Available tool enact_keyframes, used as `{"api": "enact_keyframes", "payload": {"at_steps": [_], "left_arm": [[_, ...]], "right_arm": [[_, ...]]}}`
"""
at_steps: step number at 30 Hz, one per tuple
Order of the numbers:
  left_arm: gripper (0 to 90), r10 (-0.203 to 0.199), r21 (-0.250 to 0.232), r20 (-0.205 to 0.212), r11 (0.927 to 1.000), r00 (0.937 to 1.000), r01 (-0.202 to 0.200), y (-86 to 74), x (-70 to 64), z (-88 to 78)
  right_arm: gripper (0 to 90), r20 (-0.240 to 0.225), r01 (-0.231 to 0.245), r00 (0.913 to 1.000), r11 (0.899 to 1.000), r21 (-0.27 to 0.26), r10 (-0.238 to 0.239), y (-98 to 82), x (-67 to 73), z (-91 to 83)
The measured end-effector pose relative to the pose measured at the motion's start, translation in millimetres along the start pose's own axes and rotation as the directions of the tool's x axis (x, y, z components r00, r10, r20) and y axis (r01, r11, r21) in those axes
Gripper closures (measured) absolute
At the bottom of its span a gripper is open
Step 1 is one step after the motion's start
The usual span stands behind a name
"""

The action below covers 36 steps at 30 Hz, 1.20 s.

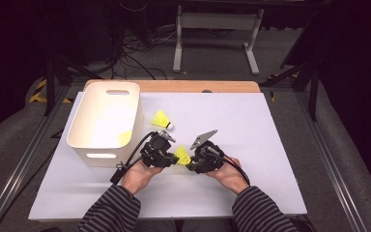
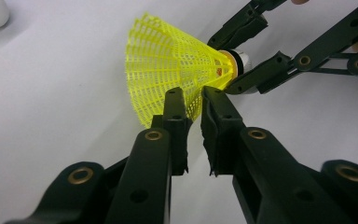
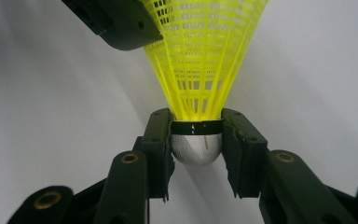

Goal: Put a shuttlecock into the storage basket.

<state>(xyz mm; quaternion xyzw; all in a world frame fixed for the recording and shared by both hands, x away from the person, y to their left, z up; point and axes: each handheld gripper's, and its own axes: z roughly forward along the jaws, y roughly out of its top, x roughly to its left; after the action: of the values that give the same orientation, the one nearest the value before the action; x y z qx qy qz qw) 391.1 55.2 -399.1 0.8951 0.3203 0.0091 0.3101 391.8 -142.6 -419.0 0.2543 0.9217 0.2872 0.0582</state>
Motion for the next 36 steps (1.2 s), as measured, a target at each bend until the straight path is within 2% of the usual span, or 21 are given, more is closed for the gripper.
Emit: {"api": "enact_keyframes", "payload": {"at_steps": [8, 20, 25, 28, 36], "left_arm": [[88.4, 0.002, 0.001, 0.006, 1.0000, 1.0000, -0.002, -0.1, -0.4, -0.6], [89.9, 0.014, -0.008, 0.020, 0.9999, 0.9997, -0.014, 1.0, -4.5, -3.1], [90.0, 0.022, -0.007, 0.026, 0.9997, 0.9994, -0.022, 2.8, -6.5, -3.3], [90.0, 0.025, 0.000, 0.015, 0.9997, 0.9996, -0.025, 2.9, -6.8, -2.7], [90.0, 0.022, -0.012, 0.014, 0.9997, 0.9997, -0.022, 2.4, -7.2, -5.9]], "right_arm": [[64.0, 0.006, 0.003, 1.0000, 1.000, 0.000, -0.003, 0.1, 0.4, 0.0], [60.2, 0.018, 0.006, 0.9998, 1.000, -0.010, -0.006, -0.8, -0.3, -1.0], [46.7, 0.028, -0.001, 0.9996, 1.000, -0.016, 0.002, -0.9, 0.1, -0.1], [40.6, 0.036, 0.001, 0.9993, 1.000, -0.022, 0.000, -2.6, -0.3, -0.2], [33.0, 0.067, -0.029, 0.9972, 0.999, -0.038, 0.032, -8.9, -4.3, -6.1]]}}
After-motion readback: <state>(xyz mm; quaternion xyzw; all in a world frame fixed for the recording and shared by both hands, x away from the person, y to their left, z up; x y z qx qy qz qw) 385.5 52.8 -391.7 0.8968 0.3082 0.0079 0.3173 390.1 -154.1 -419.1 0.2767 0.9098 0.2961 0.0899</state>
